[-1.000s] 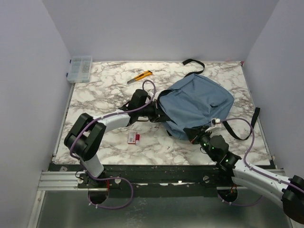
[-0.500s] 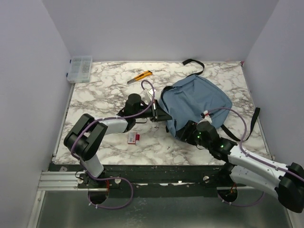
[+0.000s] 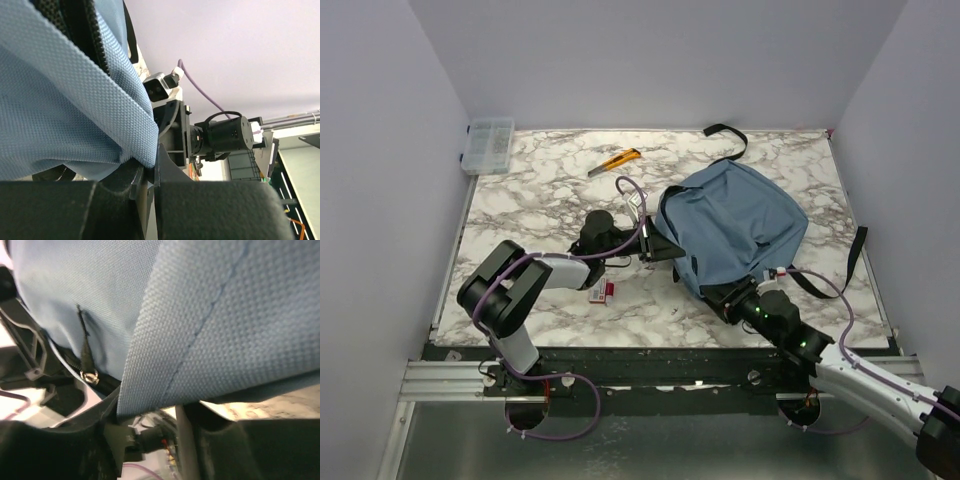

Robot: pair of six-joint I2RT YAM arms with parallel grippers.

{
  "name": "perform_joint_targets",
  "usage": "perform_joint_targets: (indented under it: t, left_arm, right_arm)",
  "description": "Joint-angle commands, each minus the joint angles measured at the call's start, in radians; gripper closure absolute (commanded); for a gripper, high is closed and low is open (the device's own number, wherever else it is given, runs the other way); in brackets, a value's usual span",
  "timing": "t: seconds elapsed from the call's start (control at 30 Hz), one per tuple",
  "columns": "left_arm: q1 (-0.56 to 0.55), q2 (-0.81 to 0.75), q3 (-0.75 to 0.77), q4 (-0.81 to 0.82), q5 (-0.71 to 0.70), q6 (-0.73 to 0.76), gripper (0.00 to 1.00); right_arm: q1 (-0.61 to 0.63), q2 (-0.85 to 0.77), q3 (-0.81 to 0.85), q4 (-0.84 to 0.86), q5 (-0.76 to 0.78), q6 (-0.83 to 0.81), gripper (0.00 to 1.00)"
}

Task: Pack the student bag
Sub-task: Adjust the student bag at the center of the board.

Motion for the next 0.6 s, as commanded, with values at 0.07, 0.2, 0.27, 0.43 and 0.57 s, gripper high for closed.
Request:
perform_joint_targets:
  t: [0.07, 0.2, 0.27, 0.43, 0.57]
  left_arm:
    - [-0.024, -0.029, -0.031, 0.212, -0.023, -0.022, 0.98]
    - [-0.017, -0.079, -0.118, 0.116, -0.09, 0.023, 0.6]
    - [-0.005, -0.115, -0.15, 0.041, -0.109, 0.039, 0.52]
    - [0.01, -0.23, -0.162, -0.248, -0.145, 0.113, 0.46]
    - [0.009, -0.358, -0.115, -0.578, -0.238, 0.22, 0.45]
  right_arm:
    - [0.014, 0.004, -0.051, 0.165, 0.034, 0.076, 0.99]
    - [0.014, 0.014, -0.043, 0.2, 0.097, -0.025, 1.0]
    - [0.014, 0.02, -0.035, 0.215, 0.128, -0.085, 0.99]
    - [0.014, 0.036, -0.046, 0.267, 0.176, -0.182, 0.99]
    - [0.014, 0.018, -0.032, 0.266, 0.179, -0.248, 0.99]
